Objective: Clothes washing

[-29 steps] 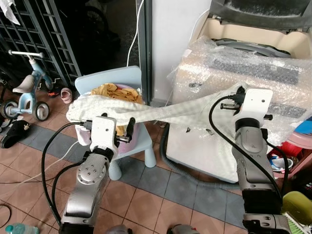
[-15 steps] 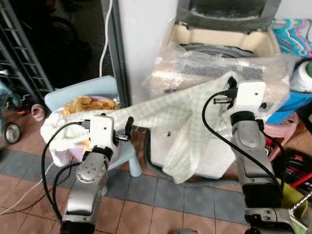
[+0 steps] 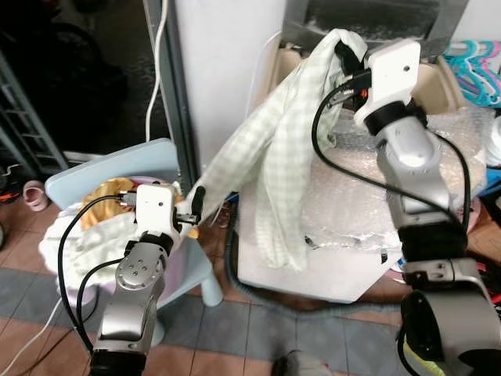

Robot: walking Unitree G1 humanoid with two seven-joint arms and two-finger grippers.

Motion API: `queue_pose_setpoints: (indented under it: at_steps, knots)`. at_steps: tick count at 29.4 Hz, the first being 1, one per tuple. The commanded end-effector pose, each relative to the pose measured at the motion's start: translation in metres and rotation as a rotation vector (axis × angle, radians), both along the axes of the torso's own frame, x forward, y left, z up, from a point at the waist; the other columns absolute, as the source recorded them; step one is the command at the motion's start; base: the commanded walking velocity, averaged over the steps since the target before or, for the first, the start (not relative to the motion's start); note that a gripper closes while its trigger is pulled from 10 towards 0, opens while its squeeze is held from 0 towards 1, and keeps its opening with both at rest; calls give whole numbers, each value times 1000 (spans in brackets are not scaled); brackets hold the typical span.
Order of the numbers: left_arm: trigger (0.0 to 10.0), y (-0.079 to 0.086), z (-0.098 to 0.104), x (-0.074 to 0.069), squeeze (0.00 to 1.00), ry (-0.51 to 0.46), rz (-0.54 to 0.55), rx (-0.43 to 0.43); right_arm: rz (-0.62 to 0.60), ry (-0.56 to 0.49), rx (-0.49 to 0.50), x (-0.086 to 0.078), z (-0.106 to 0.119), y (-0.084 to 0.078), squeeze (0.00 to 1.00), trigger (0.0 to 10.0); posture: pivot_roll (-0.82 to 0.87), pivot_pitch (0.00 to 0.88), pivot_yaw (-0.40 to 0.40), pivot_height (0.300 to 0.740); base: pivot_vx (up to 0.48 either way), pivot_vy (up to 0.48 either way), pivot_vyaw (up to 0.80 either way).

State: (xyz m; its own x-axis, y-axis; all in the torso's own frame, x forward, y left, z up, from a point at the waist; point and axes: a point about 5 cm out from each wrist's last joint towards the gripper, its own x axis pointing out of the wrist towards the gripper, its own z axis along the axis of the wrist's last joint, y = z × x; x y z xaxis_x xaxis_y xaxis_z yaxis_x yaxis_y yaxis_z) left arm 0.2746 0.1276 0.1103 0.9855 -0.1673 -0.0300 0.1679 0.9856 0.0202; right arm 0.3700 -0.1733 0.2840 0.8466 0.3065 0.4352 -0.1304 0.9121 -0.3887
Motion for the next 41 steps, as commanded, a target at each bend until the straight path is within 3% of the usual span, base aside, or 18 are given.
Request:
queue_pose_setpoints:
  at_steps: [1, 5, 7, 9, 12, 16, 17, 18, 19, 21, 26, 27, 31, 33, 34, 36, 39, 41]
  knots:
    - [10000, 2, -1, -1, 0, -1, 5, 18, 0, 4, 54, 8, 12, -3, 0, 10000, -56, 1, -2, 740, 480, 0, 0]
    - [10000, 1, -4, -3, 0, 14, 15, 13, -152, 6, 157, 23, 43, -36, 0, 10000, -49, 0, -8, 740, 247, 0, 0]
    - [10000, 1, -4, -3, 0, 15, 15, 16, -186, -10, 190, 24, 52, -44, 0, 10000, -49, 0, -8, 740, 0, 0, 0]
    - [10000, 1, -4, -3, 0, 15, 15, 12, -274, -101, 303, 20, 76, -67, 0, 10000, -48, 0, -11, 740, 0, 0, 0]
    - [10000, 0, -4, -3, 0, 15, 15, 11, -311, -154, 296, 16, 86, -75, 0, 10000, -51, 0, -13, 740, 0, 0, 0]
    - [10000, -3, -5, -4, 0, 18, 14, 5, -270, 75, 245, 31, 34, -66, 0, 10000, -51, 0, -16, 740, 0, 0, 0]
    - [10000, -3, -5, -5, 0, 19, 14, 5, -274, 206, 254, 36, 4, -63, 867, 10000, -50, 0, -15, 740, 0, 0, 0]
    - [10000, -3, -5, -5, 0, 19, 14, 5, -279, 262, 266, 37, -8, -62, 867, 10000, -48, 0, -14, 740, 0, 0, 0]
    - [10000, -3, -5, -5, 0, 20, 14, 5, -270, 310, 290, 37, -19, -61, 1000, 10000, -48, 0, -14, 740, 0, 0, 0]
    - [10000, -3, -6, -6, 0, 25, 14, 7, -235, 438, 274, 35, -50, -53, 1000, 10000, -48, 0, -13, 740, 0, 0, 0]
    - [10000, -1, -8, -8, 0, 36, 14, 17, -203, 546, 251, 27, -81, -46, 1000, 10000, -52, 0, -10, 740, 0, 0, 0]
    - [10000, -1, -8, -8, 0, 36, 14, 17, -203, 546, 251, 27, -81, -46, 1000, 10000, -52, 0, -10, 740, 0, 0, 0]
    - [10000, -3, -8, -7, 0, 37, 12, 16, -138, 317, 297, 16, -58, -43, 1000, 10000, -51, 0, -11, 740, 0, 0, 0]
    - [10000, -3, -9, -8, 0, 41, 12, 16, 80, 344, 303, 5, -58, -22, 1000, 10000, -54, 0, -10, 740, 0, 0, 0]
    - [10000, -3, -9, -8, 0, 41, 12, 16, 80, 344, 303, 5, -58, -22, 1000, 10000, -54, 0, -10, 740, 0, 0, 0]
    - [10000, -3, -11, -9, 0, 48, 9, 18, 251, 404, 246, -8, -68, -3, 1000, 10000, -58, 0, -7, 740, 0, 0, 0]
    - [10000, -5, -11, -9, 0, 51, -1, 20, 333, 513, 201, -17, -87, 9, 1000, 10000, -58, 0, -5, 740, 0, 0, 0]
    - [10000, -6, -11, -8, 0, 50, -3, 21, 276, 559, 156, -17, -101, 10, 1000, 10000, -57, 0, -5, 740, 0, 0, 0]
